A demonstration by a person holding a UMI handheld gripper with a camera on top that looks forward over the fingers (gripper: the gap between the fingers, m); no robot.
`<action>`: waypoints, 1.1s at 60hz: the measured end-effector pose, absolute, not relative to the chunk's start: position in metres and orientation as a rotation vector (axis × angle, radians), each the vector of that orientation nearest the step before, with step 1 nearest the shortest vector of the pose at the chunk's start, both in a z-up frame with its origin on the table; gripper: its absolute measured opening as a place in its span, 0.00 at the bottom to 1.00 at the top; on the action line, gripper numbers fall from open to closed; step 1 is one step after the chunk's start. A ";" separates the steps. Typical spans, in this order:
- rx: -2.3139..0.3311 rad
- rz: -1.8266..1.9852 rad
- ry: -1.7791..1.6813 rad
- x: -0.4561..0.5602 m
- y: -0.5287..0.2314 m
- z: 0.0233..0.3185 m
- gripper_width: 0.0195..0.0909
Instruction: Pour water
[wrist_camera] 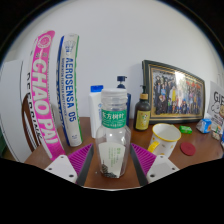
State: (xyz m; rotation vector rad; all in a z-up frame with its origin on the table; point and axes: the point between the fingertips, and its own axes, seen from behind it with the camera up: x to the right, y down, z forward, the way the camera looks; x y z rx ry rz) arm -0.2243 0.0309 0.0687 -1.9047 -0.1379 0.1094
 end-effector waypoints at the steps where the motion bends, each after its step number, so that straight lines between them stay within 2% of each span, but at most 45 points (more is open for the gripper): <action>1: -1.900 0.113 -0.134 -0.224 0.033 0.069 0.73; 5: -1.874 0.127 -0.139 -0.227 0.039 0.070 0.63; 8: -1.856 0.114 -0.145 -0.224 0.043 0.072 0.50; 11: -1.845 0.113 -0.147 -0.225 0.045 0.073 0.49; 25: -1.851 0.147 -0.150 -0.225 0.047 0.077 0.33; 35: -1.838 0.341 -0.028 -0.233 0.052 0.114 0.33; 51: -1.730 1.091 0.582 -0.233 0.077 0.179 0.33; 56: -1.638 1.339 0.795 -0.224 0.086 0.186 0.33; 66: -1.490 1.603 1.111 -0.203 0.096 0.177 0.33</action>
